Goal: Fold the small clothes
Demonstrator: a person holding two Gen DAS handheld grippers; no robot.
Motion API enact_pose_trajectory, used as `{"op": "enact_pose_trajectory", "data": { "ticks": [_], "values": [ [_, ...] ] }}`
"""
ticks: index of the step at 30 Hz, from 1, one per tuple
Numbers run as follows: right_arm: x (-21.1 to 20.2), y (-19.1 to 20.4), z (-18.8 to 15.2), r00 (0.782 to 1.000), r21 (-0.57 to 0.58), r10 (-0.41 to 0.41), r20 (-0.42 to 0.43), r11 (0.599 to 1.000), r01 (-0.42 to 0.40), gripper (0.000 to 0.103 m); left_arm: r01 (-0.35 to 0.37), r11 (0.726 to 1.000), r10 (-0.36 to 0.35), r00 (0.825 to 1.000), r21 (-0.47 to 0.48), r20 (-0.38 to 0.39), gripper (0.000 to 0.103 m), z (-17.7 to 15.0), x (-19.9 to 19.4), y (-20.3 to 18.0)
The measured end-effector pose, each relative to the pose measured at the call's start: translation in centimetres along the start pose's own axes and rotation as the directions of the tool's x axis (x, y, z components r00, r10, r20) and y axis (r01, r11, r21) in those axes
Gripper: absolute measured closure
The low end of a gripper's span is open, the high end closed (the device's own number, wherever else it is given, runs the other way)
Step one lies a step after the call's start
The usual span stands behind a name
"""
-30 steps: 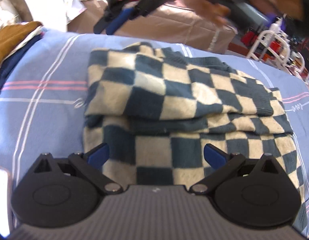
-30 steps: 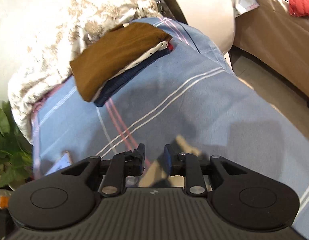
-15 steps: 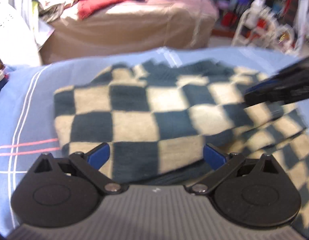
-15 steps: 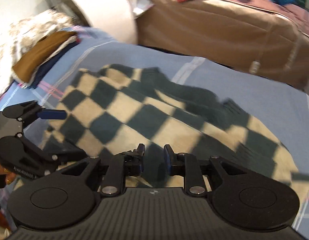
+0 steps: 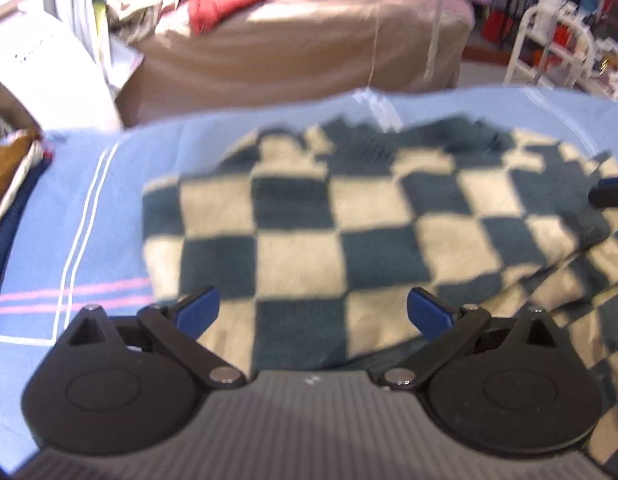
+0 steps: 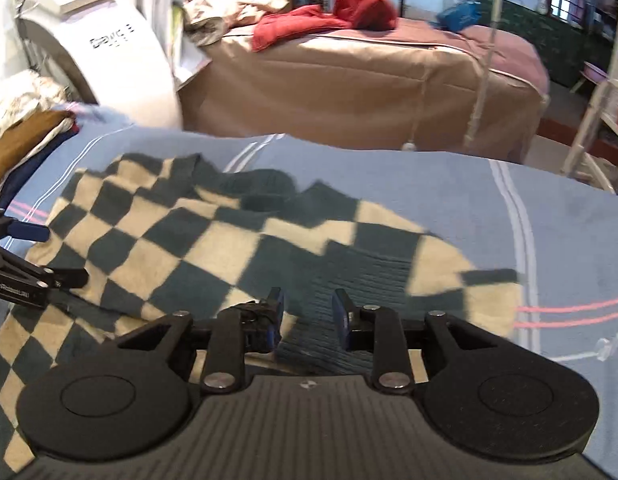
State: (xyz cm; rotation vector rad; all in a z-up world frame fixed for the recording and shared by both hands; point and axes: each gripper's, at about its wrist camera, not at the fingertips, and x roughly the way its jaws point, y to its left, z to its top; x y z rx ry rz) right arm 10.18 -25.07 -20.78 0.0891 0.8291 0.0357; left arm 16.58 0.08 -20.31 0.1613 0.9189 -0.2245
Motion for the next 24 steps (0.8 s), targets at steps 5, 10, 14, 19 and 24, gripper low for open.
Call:
{"op": "enact_pose_trajectory", "data": {
  "ticks": [5, 10, 14, 19, 24],
  "values": [
    [1.5, -4.1, -2.1, 0.990, 0.076, -0.108, -0.094, 0.990, 0.115, 0.050, -0.056, 0.998, 0.059, 0.995, 0.035, -0.077, 0.000, 0.4, 3.4, -0.8],
    [2.4, -4.4, -4.2, 0.991, 0.012, -0.108, -0.077, 0.994, 0.110, 0.048, -0.054, 0.998, 0.056, 0.996, 0.040, -0.069, 0.000, -0.2, 4.4, -0.6],
    [1.0, -4.6, -3.9, 0.995, 0.043, -0.088, -0.052, 0.995, 0.090, 0.048, -0.061, 0.998, 0.063, 0.995, 0.032, -0.073, 0.000, -0.1, 2.9, -0.6],
    [-6.6, -5.3, -7.0, 1.000, 0.081, 0.016, -0.025, 0.997, -0.014, 0.044, -0.023, 0.999, 0.024, 0.999, 0.024, -0.026, 0.000, -4.1, -4.3, 0.0],
    [-12.6, -3.2, -12.7, 0.992, 0.110, 0.077, -0.099, 0.992, -0.066, 0.028, -0.012, 1.000, 0.012, 0.993, -0.004, -0.118, 0.000, -11.8, -10.6, 0.9]
  ]
}}
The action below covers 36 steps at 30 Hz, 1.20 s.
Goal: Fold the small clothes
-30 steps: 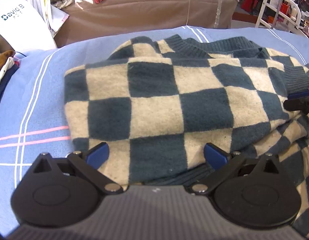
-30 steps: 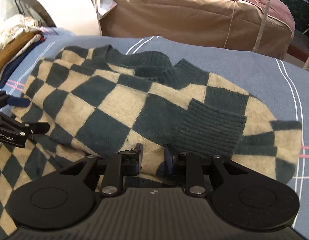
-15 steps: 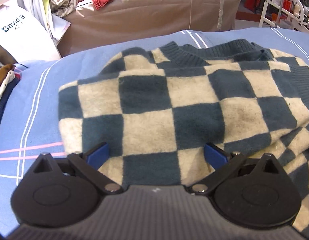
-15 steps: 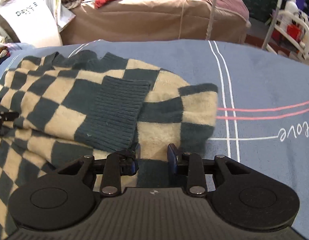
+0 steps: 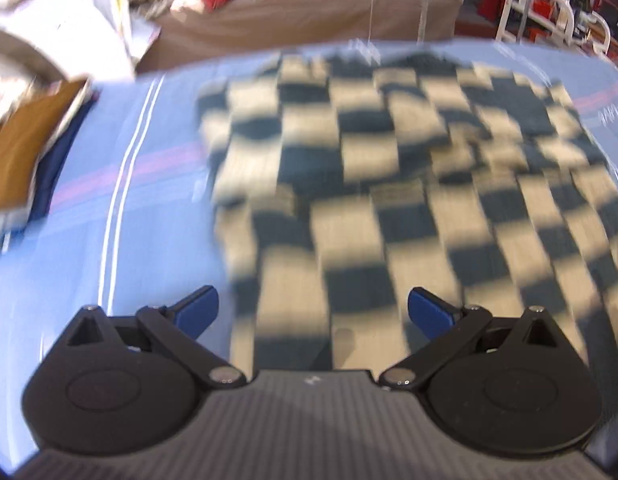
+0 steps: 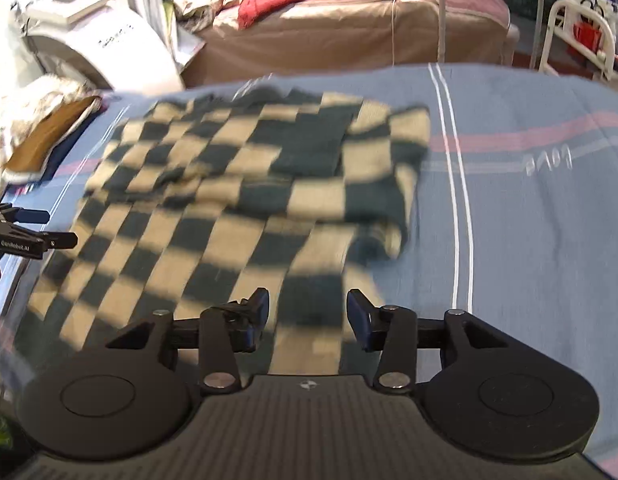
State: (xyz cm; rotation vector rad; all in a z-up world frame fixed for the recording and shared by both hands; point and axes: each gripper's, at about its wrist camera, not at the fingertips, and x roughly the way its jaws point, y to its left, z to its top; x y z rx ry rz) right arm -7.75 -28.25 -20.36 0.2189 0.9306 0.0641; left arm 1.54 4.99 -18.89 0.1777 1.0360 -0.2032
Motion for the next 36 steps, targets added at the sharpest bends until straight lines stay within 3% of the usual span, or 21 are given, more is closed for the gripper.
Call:
{"op": "enact_pose_trajectory", "data": {
  "ticks": [3, 7, 9, 13, 17, 21, 23, 25, 31, 36],
  "values": [
    [-1.4, 1.4, -3.4, 0.998, -0.003, -0.012, -0.057, 1.000, 0.012, 0.028, -0.015, 1.000, 0.014, 0.999, -0.021, -0.039, 0.000, -4.1, -2.0, 0.3],
    [-2.0, 2.2, -6.2, 0.996, 0.052, -0.021, -0.084, 0.998, 0.026, 0.028, -0.030, 0.999, 0.028, 0.998, -0.023, -0.064, 0.002, -7.0, -3.3, 0.8],
    [-2.1, 2.4, -7.0, 0.996, 0.061, -0.034, -0.088, 0.997, 0.039, 0.028, -0.036, 0.999, 0.034, 0.996, -0.028, -0.083, 0.005, -7.6, -3.4, 1.1],
    [-2.5, 2.0, -7.7, 0.995, 0.120, -0.046, -0.083, 0.991, 0.056, 0.028, 0.037, 0.995, -0.045, 0.995, -0.088, -0.088, 0.011, -8.6, -3.8, 1.6],
    [-2.5, 1.5, -8.5, 0.995, 0.160, -0.052, -0.089, 0.985, 0.066, 0.028, 0.046, 0.981, -0.071, 0.989, -0.190, -0.129, 0.012, -10.0, -3.1, 2.9],
    [-2.3, 0.9, -9.1, 0.994, 0.206, -0.057, -0.097, 0.976, 0.076, 0.028, 0.087, 0.963, -0.120, 0.986, -0.255, -0.118, 0.013, -11.1, -2.9, 4.5],
    [-2.1, 0.3, -9.4, 0.994, 0.258, -0.050, -0.097, 0.963, 0.073, 0.028, 0.105, 0.959, -0.139, 0.984, -0.261, -0.116, 0.015, -11.1, -2.9, 4.6],
    [-2.1, -0.2, -9.8, 0.994, 0.305, -0.044, -0.098, 0.950, 0.072, 0.029, 0.137, 0.954, -0.173, 0.978, -0.266, -0.116, 0.026, -11.1, -2.9, 4.3],
    [-3.0, -0.5, -10.5, 0.994, 0.329, -0.077, -0.079, 0.939, 0.099, 0.034, 0.158, 0.959, -0.193, 0.972, -0.234, -0.133, 0.038, -11.2, -2.9, 2.8],
    [-3.2, -2.3, -11.5, 0.989, 0.423, -0.100, -0.106, 0.896, 0.136, 0.033, 0.178, 0.955, -0.212, 0.969, -0.237, -0.128, 0.037, -11.3, -2.7, 3.2]
  ]
}}
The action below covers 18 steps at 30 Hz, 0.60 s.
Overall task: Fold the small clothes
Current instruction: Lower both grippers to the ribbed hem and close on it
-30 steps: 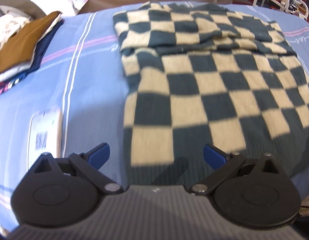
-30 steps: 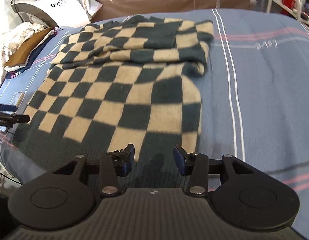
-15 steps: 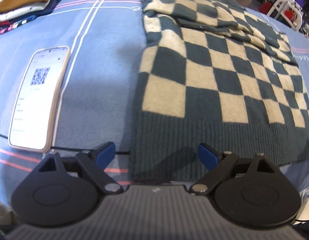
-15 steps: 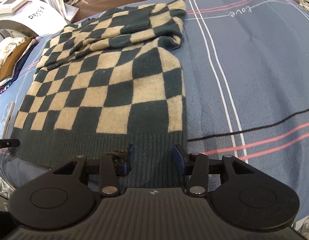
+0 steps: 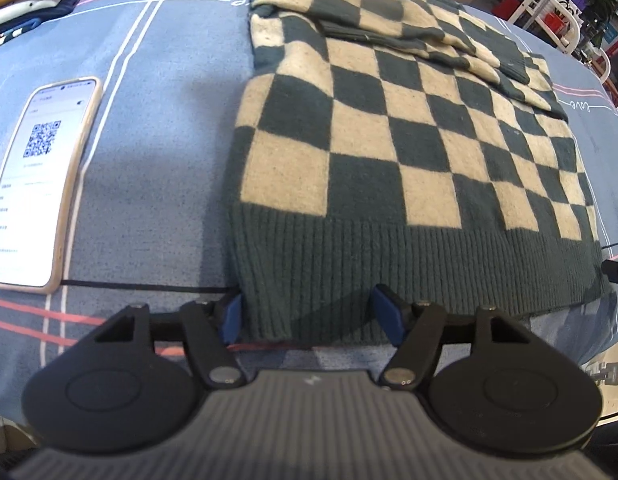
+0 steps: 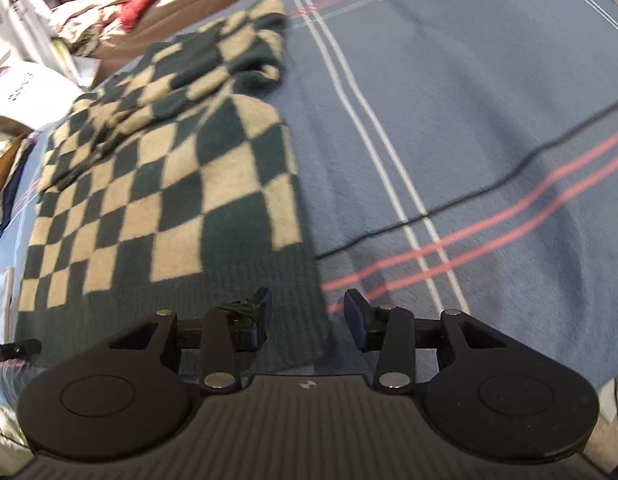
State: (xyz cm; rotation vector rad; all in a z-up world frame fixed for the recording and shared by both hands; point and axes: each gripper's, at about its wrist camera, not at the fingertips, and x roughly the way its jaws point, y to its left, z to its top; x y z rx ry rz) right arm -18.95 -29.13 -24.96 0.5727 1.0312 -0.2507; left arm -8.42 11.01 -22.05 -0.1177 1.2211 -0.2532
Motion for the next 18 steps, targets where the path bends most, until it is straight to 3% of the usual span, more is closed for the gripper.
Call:
{"op": "enact_pose_trajectory", "data": {
  "ticks": [3, 6, 9, 10, 11, 14, 16, 18],
  "values": [
    [0.5, -0.8, -0.6, 0.997, 0.047, 0.064, -0.035, 0.997, -0.062, 0.023, 0.023, 0.998, -0.022, 1.000, 0.052, -0.014, 0.017, -0.2, 0.3, -0.6],
    [0.7, -0.7, -1.1, 0.994, 0.074, 0.097, -0.045, 0.993, -0.094, 0.023, 0.010, 0.995, -0.006, 0.999, 0.100, -0.040, 0.016, -0.3, 0.6, -1.7],
    [0.6, -0.6, -1.2, 0.994, 0.091, 0.101, -0.044, 0.991, -0.096, 0.026, 0.003, 0.998, -0.002, 1.000, 0.059, -0.029, 0.018, -0.4, 0.6, -1.6],
    [0.6, -0.7, -1.2, 0.994, 0.095, 0.101, -0.047, 0.991, -0.097, 0.029, 0.003, 0.999, -0.002, 1.000, 0.037, -0.026, 0.024, -0.2, 0.6, -1.4],
    [0.6, -0.8, -1.1, 0.994, 0.100, 0.101, -0.050, 0.990, -0.095, 0.038, 0.000, 1.000, 0.001, 1.000, 0.016, -0.023, 0.028, -0.2, 0.5, -1.1],
    [0.7, -1.3, -1.1, 0.991, 0.138, 0.119, -0.058, 0.984, -0.110, 0.056, -0.004, 0.998, 0.004, 1.000, -0.061, -0.016, 0.056, 0.2, 0.1, 0.2],
    [0.8, -1.5, -1.1, 0.991, 0.150, 0.123, -0.062, 0.982, -0.112, 0.063, -0.008, 0.992, 0.006, 1.000, -0.130, -0.016, 0.084, 0.4, 0.0, 1.3],
    [0.8, -1.5, -1.0, 0.991, 0.149, 0.119, -0.068, 0.983, -0.108, 0.074, -0.003, 0.985, 0.000, 1.000, -0.175, -0.019, 0.089, 0.5, 0.0, 2.1]
  ]
}}
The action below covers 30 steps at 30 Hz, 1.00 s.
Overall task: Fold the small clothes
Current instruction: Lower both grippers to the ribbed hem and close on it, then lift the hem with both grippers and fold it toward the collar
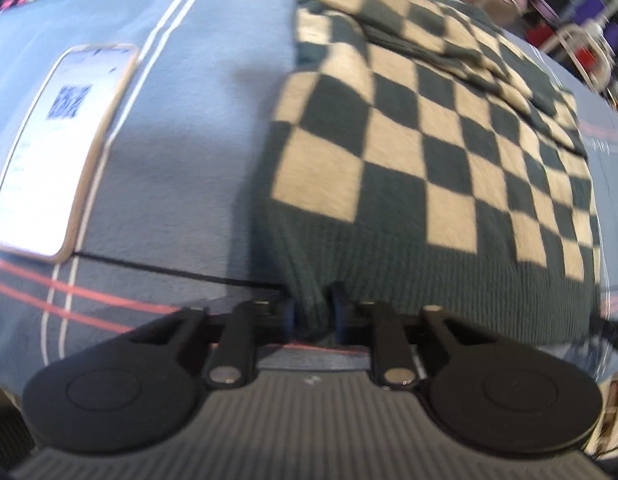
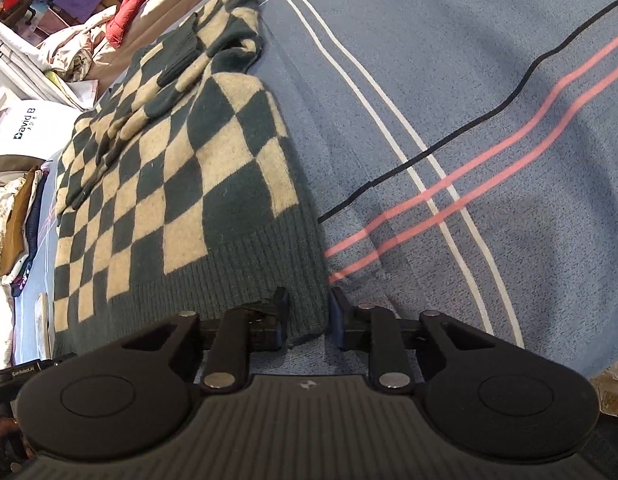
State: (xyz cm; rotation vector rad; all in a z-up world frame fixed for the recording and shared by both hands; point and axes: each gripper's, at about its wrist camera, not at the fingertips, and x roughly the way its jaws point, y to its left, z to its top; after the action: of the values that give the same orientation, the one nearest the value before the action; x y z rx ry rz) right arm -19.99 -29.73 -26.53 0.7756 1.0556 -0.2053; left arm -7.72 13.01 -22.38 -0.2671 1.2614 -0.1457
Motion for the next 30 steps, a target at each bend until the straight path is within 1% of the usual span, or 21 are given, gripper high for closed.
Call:
{"op": "enact_pose_trajectory", "data": {
  "ticks": [2, 3, 6, 9, 11, 14, 16, 19, 22, 26, 30],
  "values": [
    [0.0, 0.2, 0.1, 1.000, -0.008, 0.006, -0.011, 1.000, -0.006, 0.084, -0.006, 1.000, 0.006, 1.000, -0.005, 0.004, 0.092, 0.0, 0.0, 0.1],
    [0.0, 0.3, 0.2, 1.000, -0.018, 0.003, -0.015, 1.000, -0.003, 0.086, -0.010, 1.000, 0.010, 1.000, -0.010, 0.005, 0.094, 0.0, -0.1, 0.0],
    [-0.1, 0.9, 0.5, 1.000, -0.051, -0.007, -0.025, 0.999, 0.006, 0.088, -0.013, 0.999, 0.014, 1.000, -0.031, 0.023, 0.095, 0.3, -0.6, -0.3],
    [-0.7, 1.1, 0.9, 1.000, -0.049, 0.016, -0.023, 0.999, -0.017, 0.089, -0.002, 0.998, 0.004, 0.999, -0.056, 0.036, 0.096, 0.7, -1.4, -0.4],
    [-1.2, 1.4, 1.4, 0.999, -0.039, 0.050, -0.016, 0.998, -0.050, 0.089, 0.015, 0.997, -0.010, 0.998, -0.082, 0.061, 0.096, 1.5, -2.2, -0.7],
    [-2.2, 1.9, 3.1, 0.993, -0.019, 0.116, 0.007, 0.993, -0.116, 0.090, 0.025, 0.998, -0.019, 0.994, -0.059, 0.109, 0.096, 3.4, -3.3, -2.4],
    [-2.8, 2.5, 4.8, 0.986, -0.011, 0.161, 0.031, 0.987, -0.161, 0.090, 0.017, 0.999, -0.013, 0.990, -0.027, 0.143, 0.096, 5.0, -3.9, -3.9],
    [-3.1, 3.7, 7.7, 0.975, 0.013, 0.213, 0.060, 0.977, -0.214, 0.090, 0.015, 1.000, -0.012, 0.982, -0.016, 0.187, 0.096, 7.8, -4.0, -5.2],
    [-2.6, 4.9, 11.0, 0.965, 0.021, 0.246, 0.087, 0.968, -0.248, 0.090, -0.002, 0.999, 0.009, 0.974, -0.032, 0.225, 0.096, 11.2, -3.3, -5.6],
    [-0.8, 6.3, 16.3, 0.956, 0.008, 0.268, 0.123, 0.963, -0.271, 0.090, -0.009, 0.999, 0.018, 0.967, -0.037, 0.254, 0.096, 16.2, -1.2, -5.6],
    [1.0, 7.6, 21.1, 0.949, 0.026, 0.273, 0.155, 0.960, -0.280, 0.090, -0.012, 0.998, 0.027, 0.958, -0.054, 0.287, 0.096, 22.0, 0.4, -5.5]
  ]
}}
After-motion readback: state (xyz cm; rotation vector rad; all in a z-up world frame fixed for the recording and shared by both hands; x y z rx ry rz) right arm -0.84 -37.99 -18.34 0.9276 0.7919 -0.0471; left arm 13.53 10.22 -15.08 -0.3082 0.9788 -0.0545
